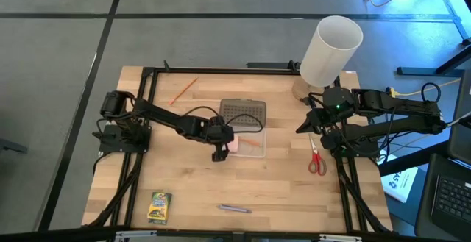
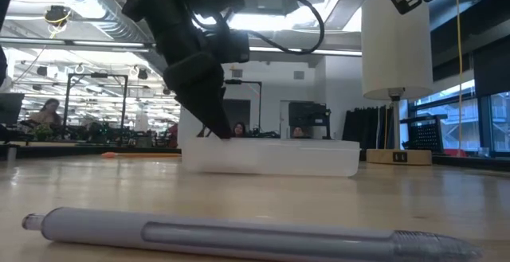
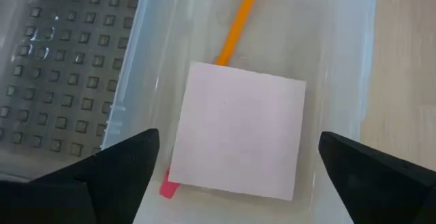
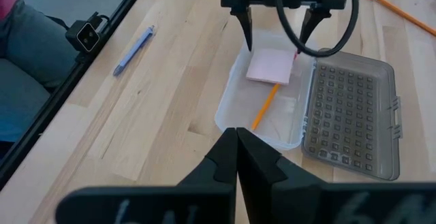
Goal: Pack school essentials
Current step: Put the red scissors into the supply box
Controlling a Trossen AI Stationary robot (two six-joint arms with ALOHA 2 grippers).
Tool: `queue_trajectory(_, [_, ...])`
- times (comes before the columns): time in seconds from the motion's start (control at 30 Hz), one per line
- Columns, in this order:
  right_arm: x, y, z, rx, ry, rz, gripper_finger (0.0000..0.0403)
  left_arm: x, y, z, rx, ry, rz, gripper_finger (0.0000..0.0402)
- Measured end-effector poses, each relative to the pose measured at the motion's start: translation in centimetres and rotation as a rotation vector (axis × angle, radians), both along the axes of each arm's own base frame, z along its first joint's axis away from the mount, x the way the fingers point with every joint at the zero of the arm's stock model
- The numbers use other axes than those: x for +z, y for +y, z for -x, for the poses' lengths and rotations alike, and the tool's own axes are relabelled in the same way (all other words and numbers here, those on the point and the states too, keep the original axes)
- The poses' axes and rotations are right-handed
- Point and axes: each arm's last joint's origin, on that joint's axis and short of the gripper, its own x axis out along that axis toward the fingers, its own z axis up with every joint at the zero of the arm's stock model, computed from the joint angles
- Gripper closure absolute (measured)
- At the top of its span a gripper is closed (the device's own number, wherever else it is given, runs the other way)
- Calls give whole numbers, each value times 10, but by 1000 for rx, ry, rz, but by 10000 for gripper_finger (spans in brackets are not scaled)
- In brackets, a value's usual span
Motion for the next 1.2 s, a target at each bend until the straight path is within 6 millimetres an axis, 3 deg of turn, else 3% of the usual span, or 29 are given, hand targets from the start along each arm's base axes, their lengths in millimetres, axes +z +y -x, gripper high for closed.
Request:
queue_trajectory(0.3, [0,0,0,0,0,0,391,36,-4,17,-46,-58,60,3])
queue_trajectory(0.6, [0,0,0,0,0,0,391,79,-23,41,-120,-175,75,5])
queue_trajectory(1.0, [3,0,-5,-11,-46,3,391,99,-30,60,-64,-222,58,5])
queue_trajectory(1.2, [8,0,-11,-87,-77,-133,391,99,-29,60,-50,-227,66,6])
